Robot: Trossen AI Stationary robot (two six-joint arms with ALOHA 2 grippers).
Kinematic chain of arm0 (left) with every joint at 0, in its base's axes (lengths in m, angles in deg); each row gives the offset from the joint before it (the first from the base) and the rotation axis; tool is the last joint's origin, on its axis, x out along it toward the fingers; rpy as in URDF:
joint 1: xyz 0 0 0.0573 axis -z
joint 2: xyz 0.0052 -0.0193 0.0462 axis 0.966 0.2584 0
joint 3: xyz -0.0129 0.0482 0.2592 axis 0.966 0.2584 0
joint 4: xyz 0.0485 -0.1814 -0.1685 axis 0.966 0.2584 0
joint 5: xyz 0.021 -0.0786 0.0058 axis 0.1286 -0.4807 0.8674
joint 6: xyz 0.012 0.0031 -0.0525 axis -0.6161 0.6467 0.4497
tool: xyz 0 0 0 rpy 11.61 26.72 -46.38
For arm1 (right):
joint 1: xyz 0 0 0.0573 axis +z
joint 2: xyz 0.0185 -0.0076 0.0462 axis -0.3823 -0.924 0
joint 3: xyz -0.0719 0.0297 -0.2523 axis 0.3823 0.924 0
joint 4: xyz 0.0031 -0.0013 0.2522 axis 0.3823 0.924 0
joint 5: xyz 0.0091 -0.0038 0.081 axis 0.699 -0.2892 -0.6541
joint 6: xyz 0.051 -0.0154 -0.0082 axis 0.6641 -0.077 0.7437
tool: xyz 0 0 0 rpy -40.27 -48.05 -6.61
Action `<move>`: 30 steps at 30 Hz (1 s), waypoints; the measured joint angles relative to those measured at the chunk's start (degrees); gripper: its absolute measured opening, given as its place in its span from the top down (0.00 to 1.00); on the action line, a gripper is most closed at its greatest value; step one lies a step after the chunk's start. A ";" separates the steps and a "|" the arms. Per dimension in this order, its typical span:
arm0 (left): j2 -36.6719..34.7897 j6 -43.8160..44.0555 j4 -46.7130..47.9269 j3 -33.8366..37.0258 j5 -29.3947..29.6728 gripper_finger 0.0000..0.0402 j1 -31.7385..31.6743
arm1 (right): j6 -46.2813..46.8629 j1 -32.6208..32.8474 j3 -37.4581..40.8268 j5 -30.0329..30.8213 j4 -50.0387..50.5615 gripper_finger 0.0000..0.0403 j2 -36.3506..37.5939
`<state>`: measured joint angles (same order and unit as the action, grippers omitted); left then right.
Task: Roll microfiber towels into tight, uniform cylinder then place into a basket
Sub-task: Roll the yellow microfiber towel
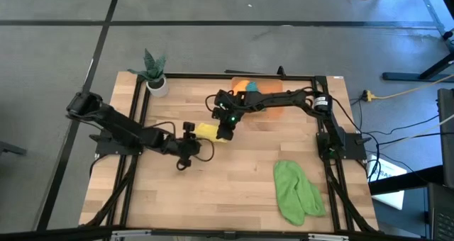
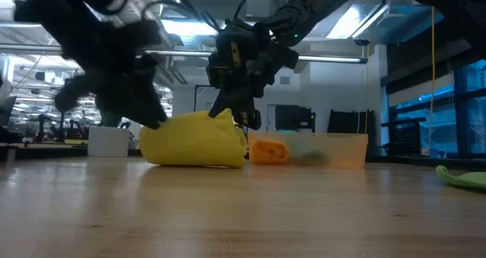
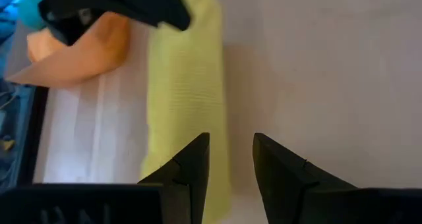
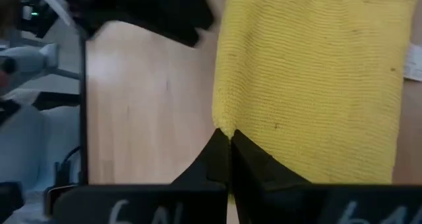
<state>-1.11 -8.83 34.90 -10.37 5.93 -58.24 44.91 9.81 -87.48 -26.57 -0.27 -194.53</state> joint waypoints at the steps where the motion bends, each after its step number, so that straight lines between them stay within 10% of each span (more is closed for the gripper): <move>1: 0.86 -1.06 -1.43 0.00 0.08 0.73 -1.04 | -0.04 0.00 0.00 -0.85 0.02 0.99 0.00; 9: 3.51 -8.82 -8.85 0.04 -0.25 0.73 -7.95 | -0.06 0.09 0.00 -2.06 0.86 0.99 0.02; 16: 3.81 -15.47 -15.69 0.04 -12.90 0.73 -12.13 | 0.79 0.09 0.00 -0.38 3.10 0.99 0.02; 30: 4.89 -21.23 -16.10 0.02 -12.80 0.73 -16.07 | 2.94 -1.16 0.43 1.48 3.51 0.99 0.03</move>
<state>3.78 -30.07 18.80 -10.35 -6.88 -74.31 47.84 8.65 -87.05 -25.09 3.24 -194.51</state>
